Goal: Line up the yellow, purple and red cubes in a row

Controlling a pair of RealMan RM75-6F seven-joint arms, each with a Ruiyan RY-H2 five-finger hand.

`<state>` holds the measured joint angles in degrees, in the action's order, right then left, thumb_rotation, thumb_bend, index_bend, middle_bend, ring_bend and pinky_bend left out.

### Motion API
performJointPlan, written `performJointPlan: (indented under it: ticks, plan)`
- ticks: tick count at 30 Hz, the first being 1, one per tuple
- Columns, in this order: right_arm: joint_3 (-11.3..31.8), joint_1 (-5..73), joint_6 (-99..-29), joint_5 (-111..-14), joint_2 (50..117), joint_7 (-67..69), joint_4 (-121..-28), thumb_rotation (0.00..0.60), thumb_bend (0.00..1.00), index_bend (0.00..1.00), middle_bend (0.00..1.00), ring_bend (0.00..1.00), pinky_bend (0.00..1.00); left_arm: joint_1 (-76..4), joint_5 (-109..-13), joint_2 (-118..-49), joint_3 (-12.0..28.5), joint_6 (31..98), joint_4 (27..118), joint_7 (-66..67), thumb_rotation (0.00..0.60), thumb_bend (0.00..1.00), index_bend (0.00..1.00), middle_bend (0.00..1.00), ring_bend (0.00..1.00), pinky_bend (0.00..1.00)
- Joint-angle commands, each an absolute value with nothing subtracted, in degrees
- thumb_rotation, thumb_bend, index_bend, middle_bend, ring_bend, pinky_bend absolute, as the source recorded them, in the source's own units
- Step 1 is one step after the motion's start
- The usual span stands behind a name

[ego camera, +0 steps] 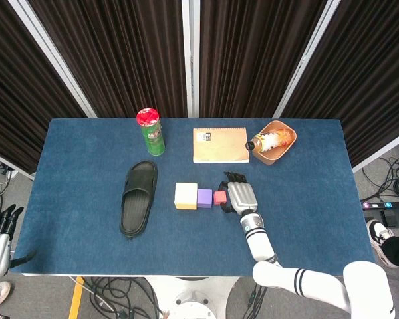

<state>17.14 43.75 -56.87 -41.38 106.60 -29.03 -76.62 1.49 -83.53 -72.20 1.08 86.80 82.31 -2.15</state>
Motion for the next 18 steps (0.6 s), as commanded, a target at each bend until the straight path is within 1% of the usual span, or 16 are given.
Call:
performJointPlan:
  ticks: [1, 4, 10, 15, 18]
  plan:
    - [16.93, 43.83, -57.02, -41.03, 106.70, -29.33, -76.82, 0.600, 0.19, 0.40, 0.06, 0.00, 0.00, 1.47, -83.54, -72.26, 1.06, 86.75, 82.16, -2.22, 0.600, 0.06, 0.13, 0.16, 0.11, 0.16]
    - [16.84, 43.89, -57.19, -40.80, 106.69, -29.45, -77.15, 0.600, 0.17, 0.39, 0.06, 0.00, 0.00, 1.49, -83.37, -72.31, 1.14, 86.69, 81.98, -2.50, 0.600, 0.06, 0.14, 0.16, 0.11, 0.16]
    - [16.49, 43.51, -57.03, -40.67, 104.96, -29.25, -79.27, 0.600, 0.14, 0.32, 0.04, 0.00, 0.00, 1.51, -83.48, -72.46, 1.07, 86.68, 81.68, -2.65, 0.600, 0.06, 0.13, 0.16, 0.11, 0.16]
    - [15.86, 42.47, -57.09, -42.00, 100.98, -28.53, -82.04, 0.600, 0.11, 0.20, 0.02, 0.00, 0.00, 1.83, -83.17, -72.37, 1.01, 86.80, 81.62, -2.85, 0.600, 0.06, 0.13, 0.16, 0.11, 0.16]
    - [15.96, 42.39, -57.09, -42.19, 99.29, -28.44, -81.45, 0.600, 0.10, 0.15, 0.01, 0.00, 0.00, 1.82, -83.17, -72.45, 0.94, 86.64, 81.55, -2.84, 0.600, 0.06, 0.13, 0.16, 0.11, 0.16]
